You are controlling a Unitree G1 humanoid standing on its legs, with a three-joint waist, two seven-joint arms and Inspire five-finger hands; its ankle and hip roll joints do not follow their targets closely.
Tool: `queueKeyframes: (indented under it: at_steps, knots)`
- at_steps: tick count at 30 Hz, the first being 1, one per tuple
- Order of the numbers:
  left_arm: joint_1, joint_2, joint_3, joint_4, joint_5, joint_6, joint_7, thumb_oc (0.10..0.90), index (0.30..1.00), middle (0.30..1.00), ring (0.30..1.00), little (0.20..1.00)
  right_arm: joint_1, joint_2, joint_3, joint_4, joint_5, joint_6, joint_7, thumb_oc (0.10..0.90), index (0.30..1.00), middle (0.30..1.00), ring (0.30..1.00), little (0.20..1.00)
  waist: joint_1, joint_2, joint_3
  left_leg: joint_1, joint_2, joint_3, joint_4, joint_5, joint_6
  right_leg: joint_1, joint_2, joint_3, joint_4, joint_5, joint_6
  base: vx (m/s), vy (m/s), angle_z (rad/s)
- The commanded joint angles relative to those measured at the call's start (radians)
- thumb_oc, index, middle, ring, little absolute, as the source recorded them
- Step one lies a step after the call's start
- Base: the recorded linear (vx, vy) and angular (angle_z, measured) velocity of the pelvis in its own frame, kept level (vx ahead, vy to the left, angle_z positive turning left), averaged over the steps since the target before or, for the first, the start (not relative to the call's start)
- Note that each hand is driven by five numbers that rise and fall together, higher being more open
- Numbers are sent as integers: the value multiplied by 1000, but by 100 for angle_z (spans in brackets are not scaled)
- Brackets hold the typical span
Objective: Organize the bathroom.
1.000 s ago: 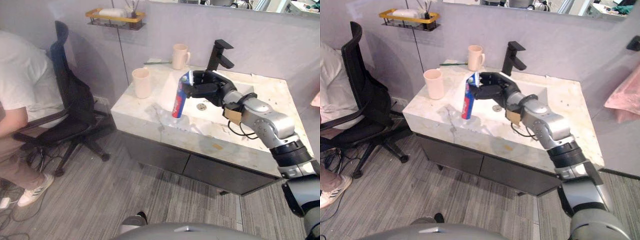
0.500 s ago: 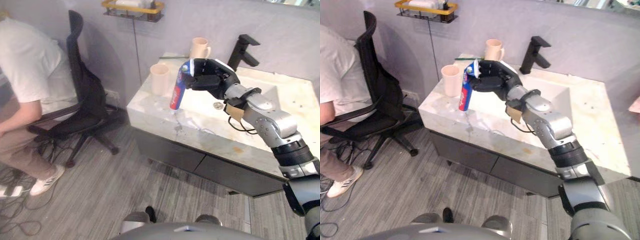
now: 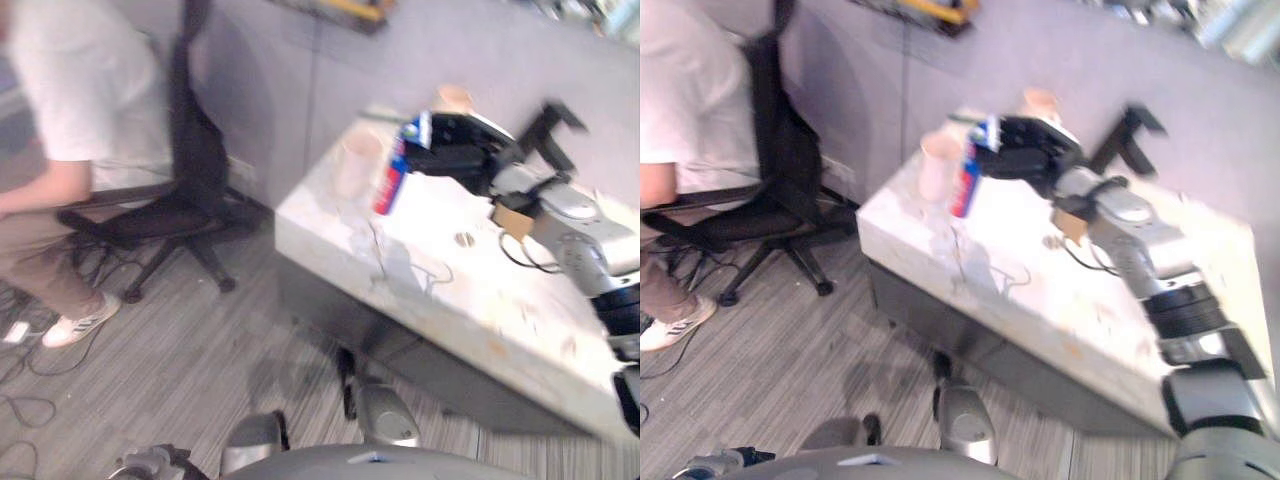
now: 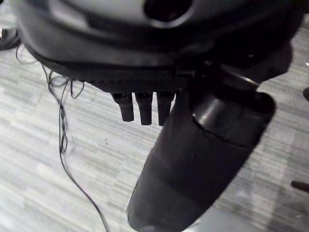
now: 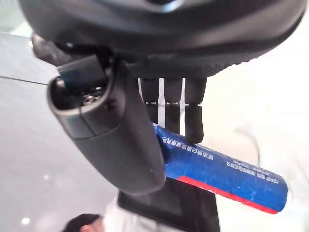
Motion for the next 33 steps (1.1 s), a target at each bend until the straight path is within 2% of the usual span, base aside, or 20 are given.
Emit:
queueKeyframes:
  at_steps: [1,2,7,18,33]
  knots:
    - [55,70,-74,72,69,3,-11,800,900,900,900,900,-228,60,-158,-111,68,-213,-41,400,300,300,300,300,-2,8,-64,40,6,41,-55,-46,1,26,-125,-26,-114,3,64,95,-70,-25]
    - [65,72,-60,81,68,-5,-2,800,900,900,900,900,-224,57,-173,-133,69,-207,-58,400,300,300,300,300,-10,5,-61,44,5,53,-55,-51,7,4,-132,-26,-99,17,73,109,-77,-30]
    - [78,80,-48,90,80,-7,7,800,900,900,900,900,-219,48,-193,-160,76,-187,-80,400,300,300,300,300,-21,7,-59,40,1,62,-43,-55,11,-13,-136,-16,-80,21,76,56,-22,-5]
    - [83,80,-52,85,102,-11,-3,800,900,900,900,900,-175,19,-237,-161,96,-172,-68,400,300,300,300,300,-40,14,-52,35,-1,83,-9,-71,10,-37,-143,-3,-50,27,76,43,8,-3]
    - [85,62,-84,80,119,1,-11,800,900,900,900,900,-264,62,-157,-250,85,-157,-109,400,300,300,300,300,-26,2,-65,40,6,71,-14,-68,3,-40,-134,-14,-48,8,66,31,2,3]
